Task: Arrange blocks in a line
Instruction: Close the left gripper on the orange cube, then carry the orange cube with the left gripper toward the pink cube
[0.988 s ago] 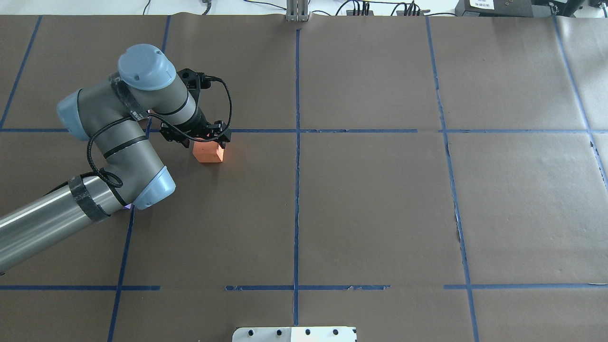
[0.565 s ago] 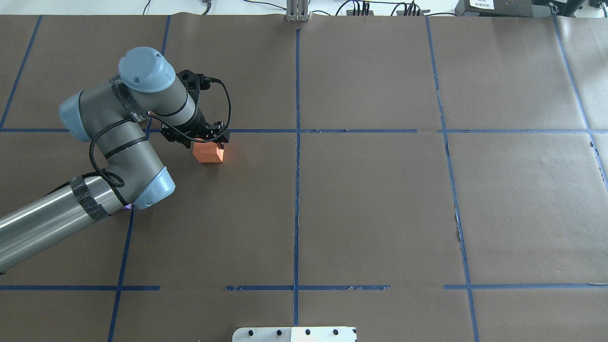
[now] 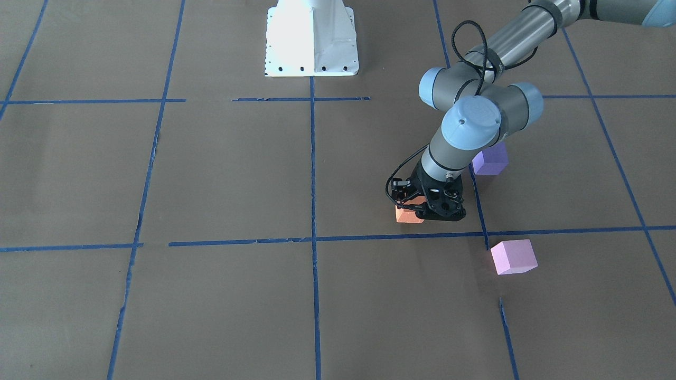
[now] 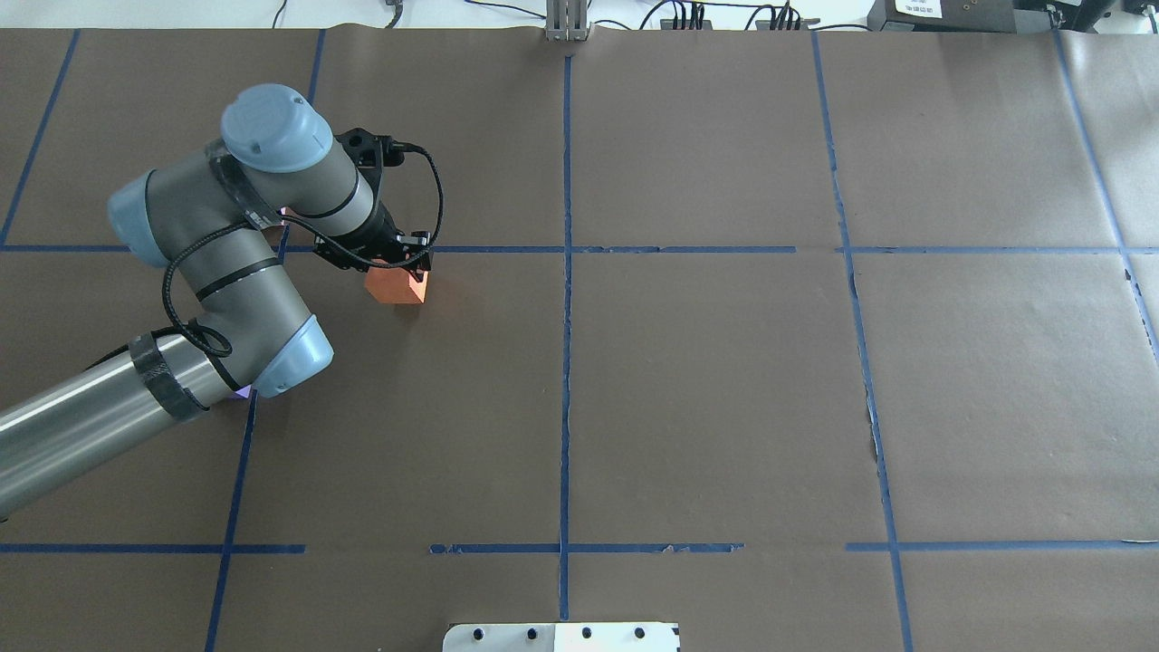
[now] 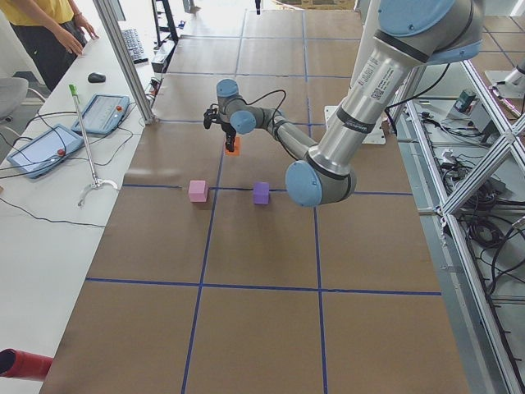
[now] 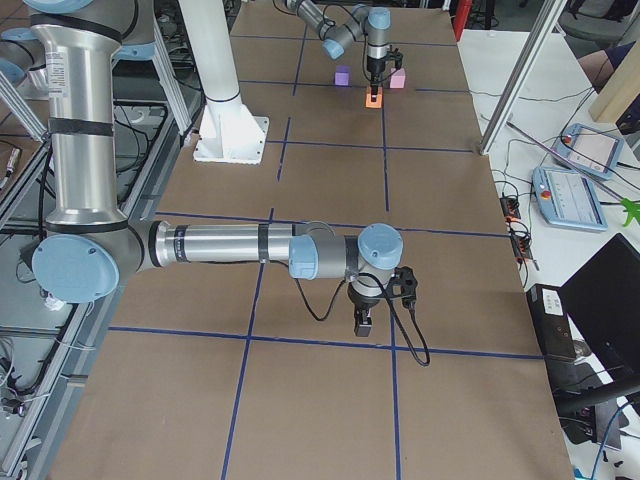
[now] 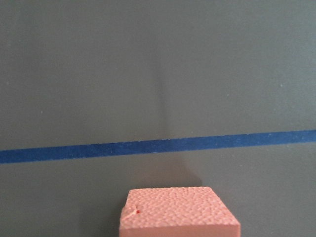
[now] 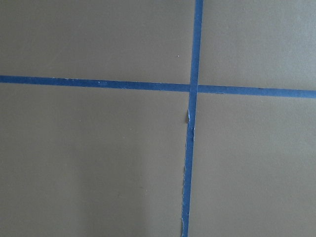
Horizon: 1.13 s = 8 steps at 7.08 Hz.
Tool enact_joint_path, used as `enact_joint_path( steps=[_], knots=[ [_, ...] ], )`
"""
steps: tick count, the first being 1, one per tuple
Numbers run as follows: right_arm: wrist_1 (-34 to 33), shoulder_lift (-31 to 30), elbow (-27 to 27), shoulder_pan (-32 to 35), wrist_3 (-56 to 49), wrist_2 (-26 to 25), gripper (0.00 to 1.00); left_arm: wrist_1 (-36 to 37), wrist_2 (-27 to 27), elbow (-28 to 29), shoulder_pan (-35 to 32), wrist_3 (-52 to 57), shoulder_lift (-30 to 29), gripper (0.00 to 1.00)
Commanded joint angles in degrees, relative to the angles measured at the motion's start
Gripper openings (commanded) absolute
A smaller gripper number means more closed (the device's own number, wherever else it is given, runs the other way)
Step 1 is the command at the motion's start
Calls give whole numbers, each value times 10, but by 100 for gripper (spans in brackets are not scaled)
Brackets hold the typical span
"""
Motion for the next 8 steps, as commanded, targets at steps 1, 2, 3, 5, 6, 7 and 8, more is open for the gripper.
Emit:
enact_joint_path(
  steps=[1,2,3,5,6,7,8],
  knots=[
    [-1,0,0,0,0,0,100,45,-23,-76,-46,33,56,17],
    [0,0,0,0,0,0,100,40,-35,-77,-65,79,92,17],
    [-1,0,0,0,0,0,100,34,-66,-78,-90,130,141,18],
    [0,0,0,0,0,0,100,-18,-91,-70,-105,170,195,18],
    [-1,0,0,0,0,0,100,-20,-91,-60,-103,168,189,18],
    [-1,0,0,0,0,0,100,-34,-91,-37,-102,168,181,18],
    [0,0,0,0,0,0,100,-49,-91,-11,-100,168,169,18]
  ],
)
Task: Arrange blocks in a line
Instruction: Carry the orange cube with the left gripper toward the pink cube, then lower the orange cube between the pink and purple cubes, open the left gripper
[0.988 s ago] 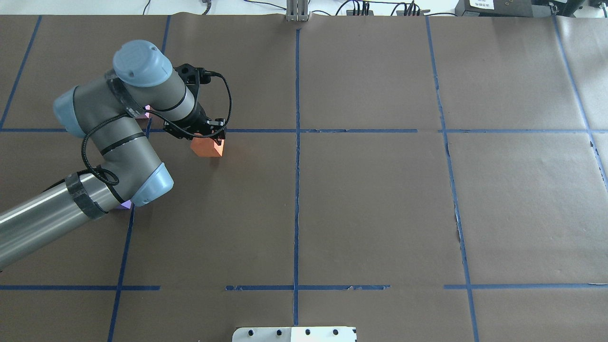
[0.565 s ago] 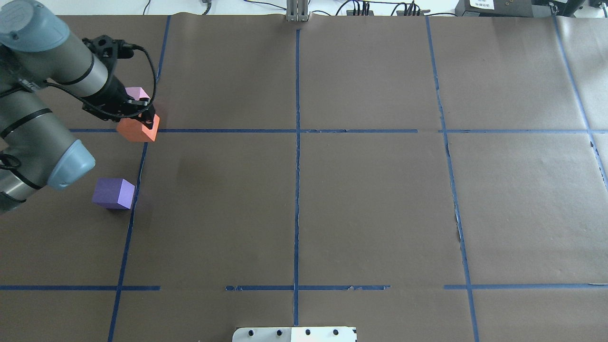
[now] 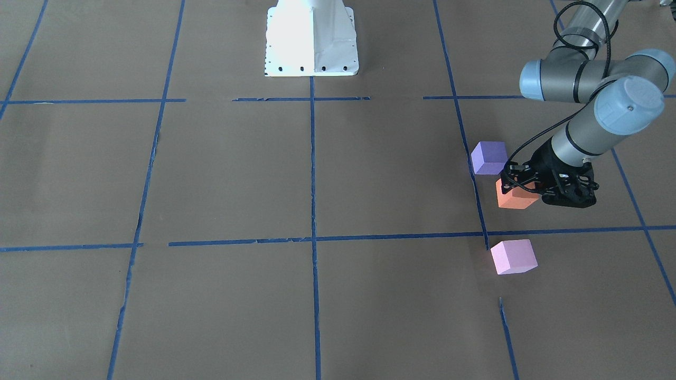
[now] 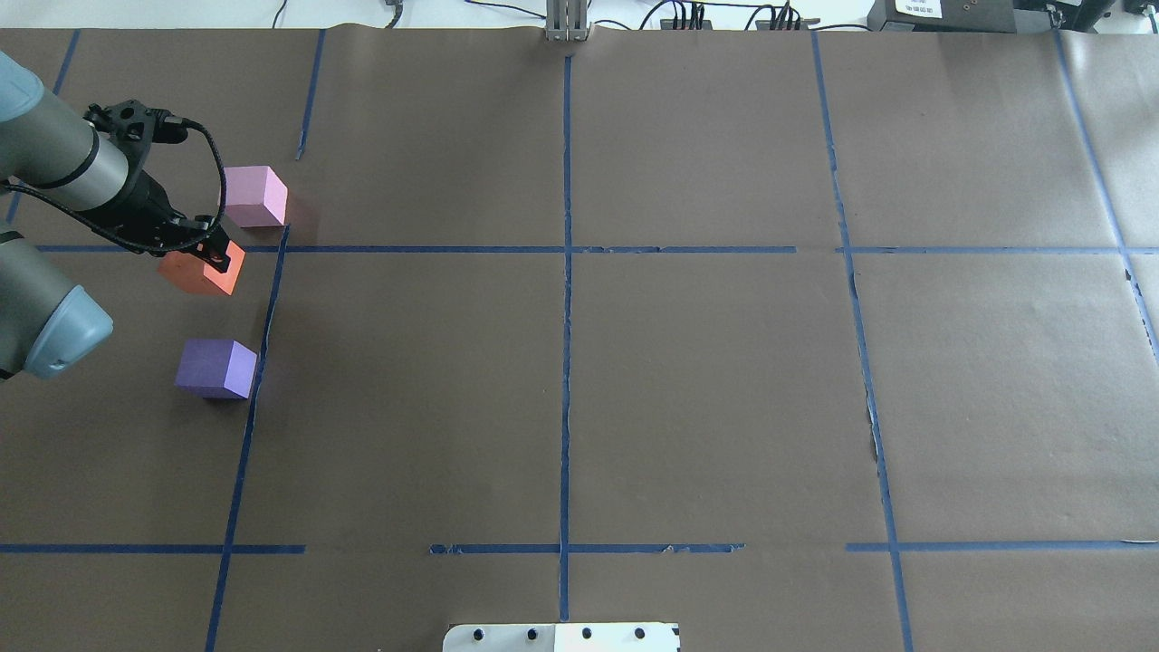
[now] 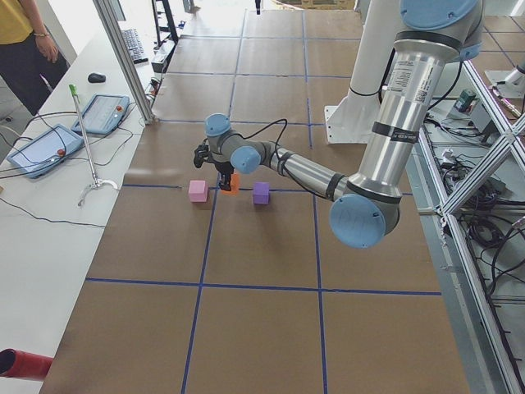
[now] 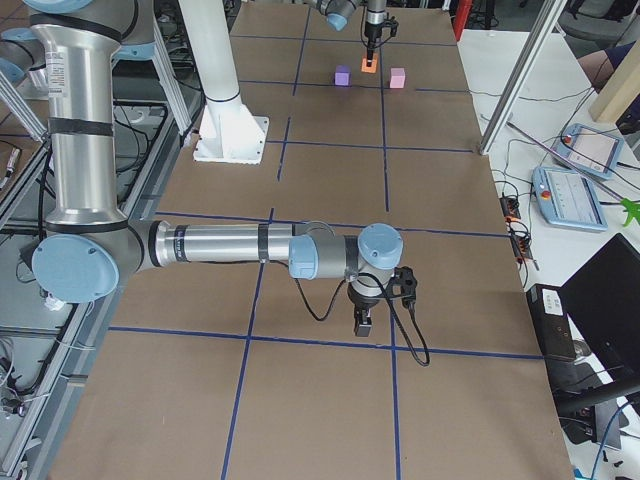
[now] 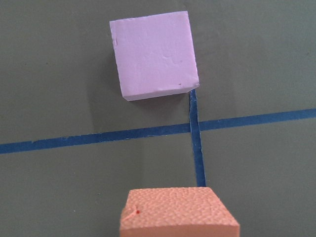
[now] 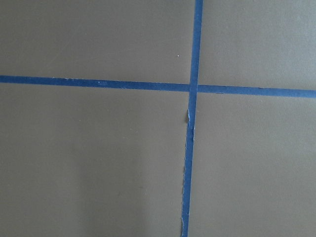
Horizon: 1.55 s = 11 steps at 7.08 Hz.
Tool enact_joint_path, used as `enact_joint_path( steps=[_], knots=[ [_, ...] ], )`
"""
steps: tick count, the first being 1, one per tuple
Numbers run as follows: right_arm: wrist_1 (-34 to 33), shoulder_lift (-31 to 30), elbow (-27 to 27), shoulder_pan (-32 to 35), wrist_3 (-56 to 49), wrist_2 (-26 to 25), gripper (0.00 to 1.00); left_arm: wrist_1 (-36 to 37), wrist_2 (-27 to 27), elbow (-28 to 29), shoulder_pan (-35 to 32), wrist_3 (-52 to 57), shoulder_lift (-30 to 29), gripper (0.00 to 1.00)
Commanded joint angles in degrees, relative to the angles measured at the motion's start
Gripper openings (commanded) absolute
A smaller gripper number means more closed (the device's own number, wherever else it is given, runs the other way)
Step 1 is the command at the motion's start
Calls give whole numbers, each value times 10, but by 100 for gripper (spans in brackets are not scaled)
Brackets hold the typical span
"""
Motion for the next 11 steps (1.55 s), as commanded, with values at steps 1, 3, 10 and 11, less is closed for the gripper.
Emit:
enact_joint_path(
  steps=[1,3,10,11],
  knots=[
    [0,0,0,0,0,0,100,-33,0,62,2,1,-28,19],
    [1,0,0,0,0,0,100,-37,-2,80,3,0,-35,19],
    [0,0,0,0,0,0,100,-54,-15,97,10,-44,-37,18],
    [1,0,0,0,0,0,100,-60,-15,99,11,-44,-37,18]
  ],
)
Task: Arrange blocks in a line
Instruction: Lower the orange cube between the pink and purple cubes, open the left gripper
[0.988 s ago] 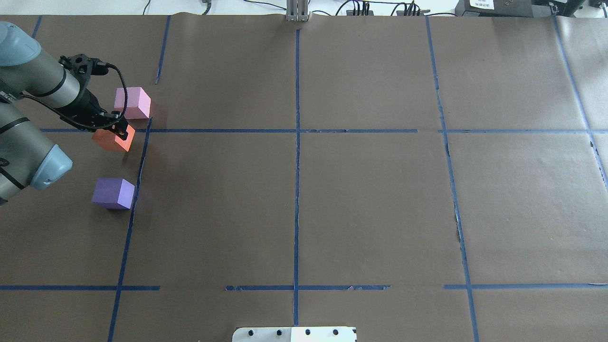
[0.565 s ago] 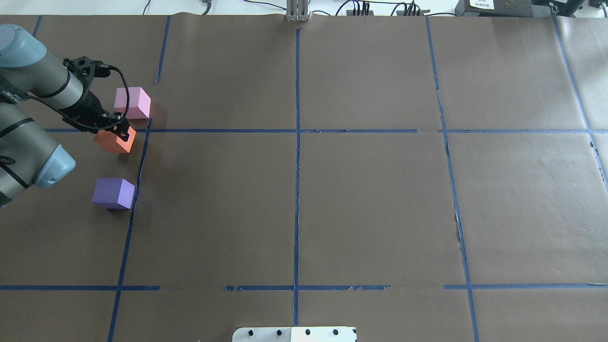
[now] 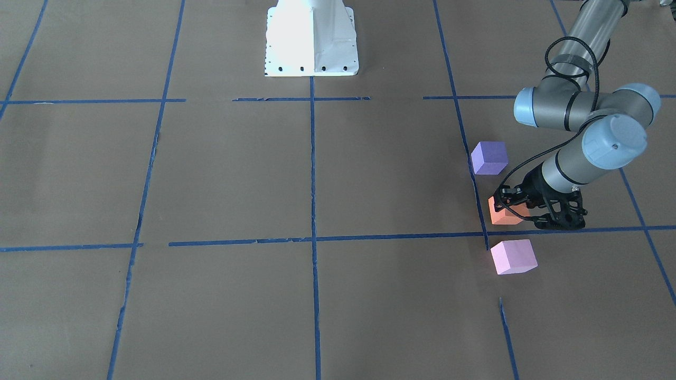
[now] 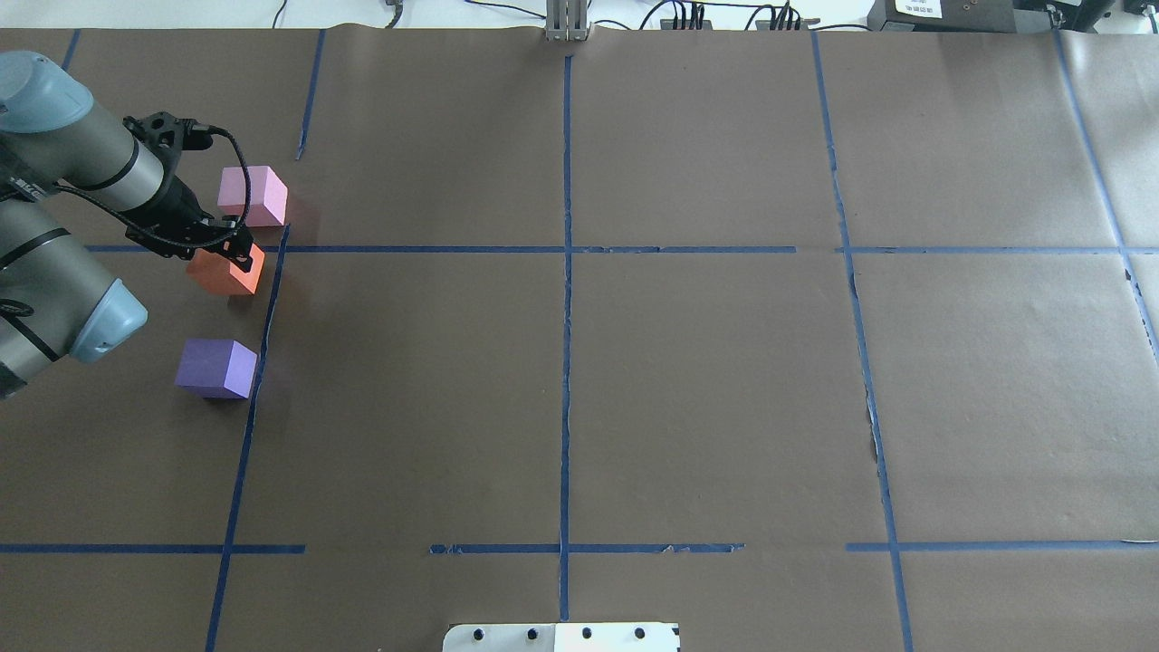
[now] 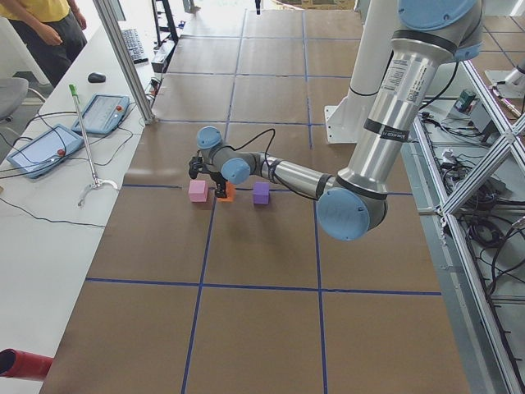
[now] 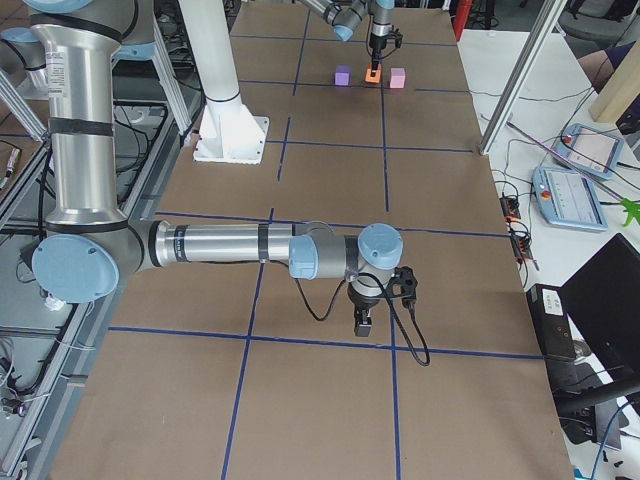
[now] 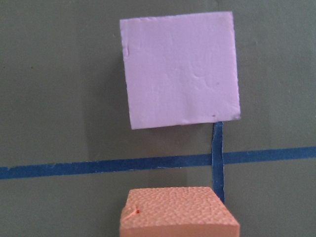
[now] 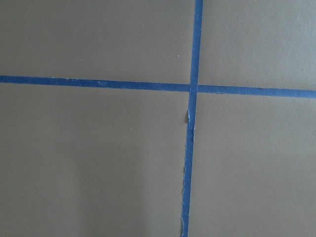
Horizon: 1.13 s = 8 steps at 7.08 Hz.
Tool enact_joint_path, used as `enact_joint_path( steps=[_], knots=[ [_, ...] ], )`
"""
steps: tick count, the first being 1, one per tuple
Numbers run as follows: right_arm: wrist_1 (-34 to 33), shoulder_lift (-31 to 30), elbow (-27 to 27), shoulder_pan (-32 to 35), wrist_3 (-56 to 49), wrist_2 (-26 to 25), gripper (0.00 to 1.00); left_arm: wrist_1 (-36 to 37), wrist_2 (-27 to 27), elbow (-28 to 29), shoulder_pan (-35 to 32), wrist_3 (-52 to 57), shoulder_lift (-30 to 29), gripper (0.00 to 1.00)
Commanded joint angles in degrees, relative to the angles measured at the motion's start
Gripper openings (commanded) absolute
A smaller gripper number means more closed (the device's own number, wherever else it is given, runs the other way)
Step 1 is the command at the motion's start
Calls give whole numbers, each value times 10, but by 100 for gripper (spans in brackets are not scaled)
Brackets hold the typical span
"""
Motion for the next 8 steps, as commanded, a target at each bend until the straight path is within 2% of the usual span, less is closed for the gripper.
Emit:
enact_joint_path(
  steps=[1,4,5,6,7,8],
  knots=[
    [0,0,0,0,0,0,100,-12,-9,14,6,-1,0,19],
    [0,0,0,0,0,0,100,-16,-17,15,12,-1,0,20],
    [0,0,0,0,0,0,100,-17,-18,15,13,0,0,26],
    [0,0,0,0,0,0,100,-16,-17,15,13,0,0,67],
    [0,0,0,0,0,0,100,-16,-17,16,13,1,0,88],
    [0,0,0,0,0,0,100,-16,-17,16,13,1,1,99]
  ],
)
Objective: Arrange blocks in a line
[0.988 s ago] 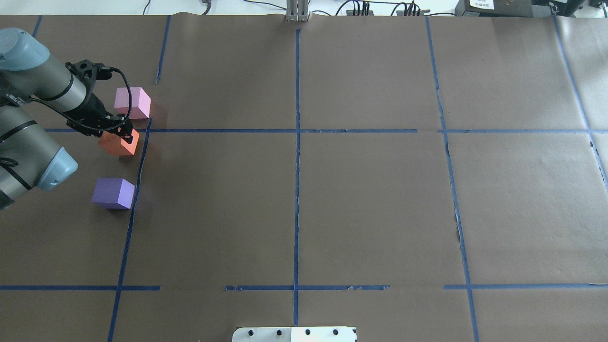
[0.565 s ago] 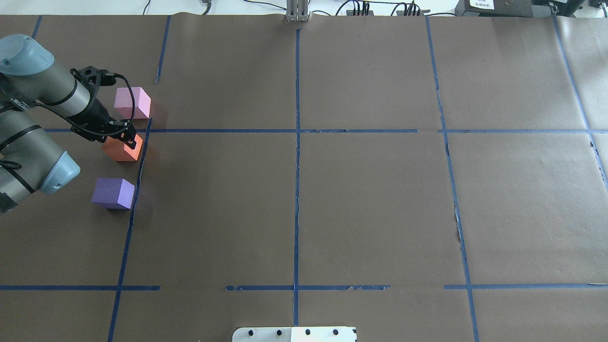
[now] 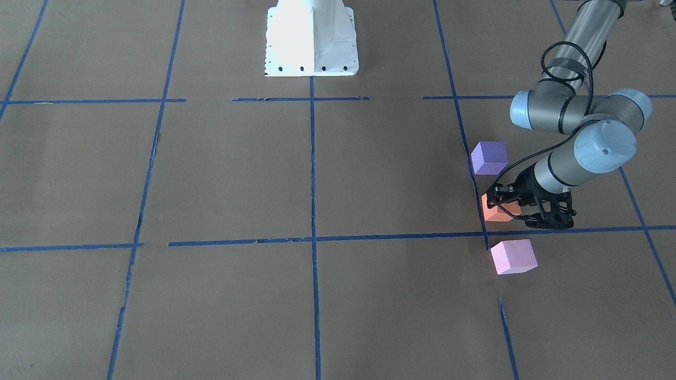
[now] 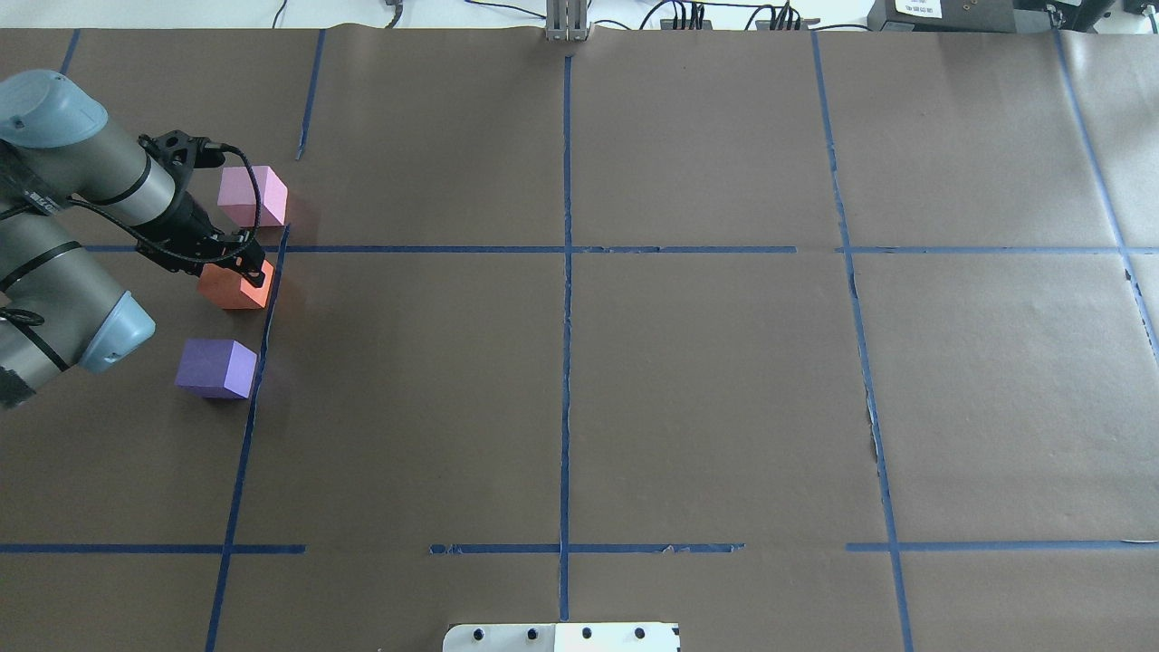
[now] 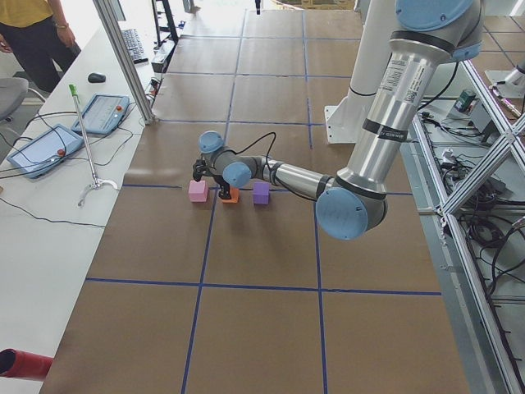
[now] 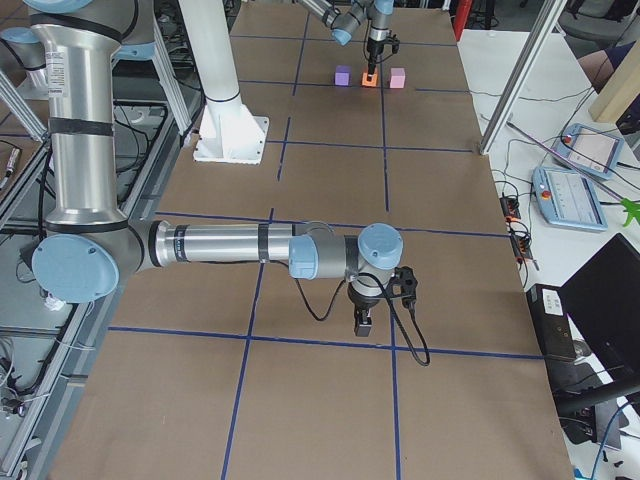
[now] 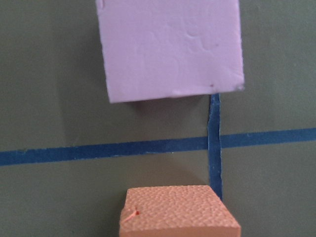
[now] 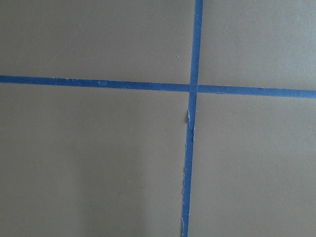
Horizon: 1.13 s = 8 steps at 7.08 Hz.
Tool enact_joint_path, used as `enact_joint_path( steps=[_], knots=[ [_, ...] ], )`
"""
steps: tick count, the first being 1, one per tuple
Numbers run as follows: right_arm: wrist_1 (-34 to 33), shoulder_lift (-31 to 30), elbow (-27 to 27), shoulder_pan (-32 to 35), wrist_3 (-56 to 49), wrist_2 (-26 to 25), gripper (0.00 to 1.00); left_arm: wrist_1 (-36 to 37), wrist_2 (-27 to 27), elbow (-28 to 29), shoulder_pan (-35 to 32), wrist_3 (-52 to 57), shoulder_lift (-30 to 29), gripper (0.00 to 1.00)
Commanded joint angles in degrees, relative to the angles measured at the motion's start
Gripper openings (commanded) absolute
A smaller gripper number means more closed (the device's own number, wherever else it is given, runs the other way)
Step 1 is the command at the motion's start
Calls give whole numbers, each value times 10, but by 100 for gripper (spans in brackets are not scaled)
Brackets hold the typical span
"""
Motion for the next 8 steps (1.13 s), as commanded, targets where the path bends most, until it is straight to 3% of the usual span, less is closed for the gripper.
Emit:
enact_joint_path(
  steps=[1,2,4,6,8],
  knots=[
    [-1,0,0,0,0,0,100,0,0,-1,0,1,1,100],
    [-1,0,0,0,0,0,100,1,1,-9,-2,-1,2,100],
    [0,0,0,0,0,0,100,27,3,-98,-42,1,20,100],
    [0,0,0,0,0,0,100,137,4,-187,-83,27,23,100],
    [0,0,0,0,0,0,100,176,3,-198,-119,79,18,100]
  ],
)
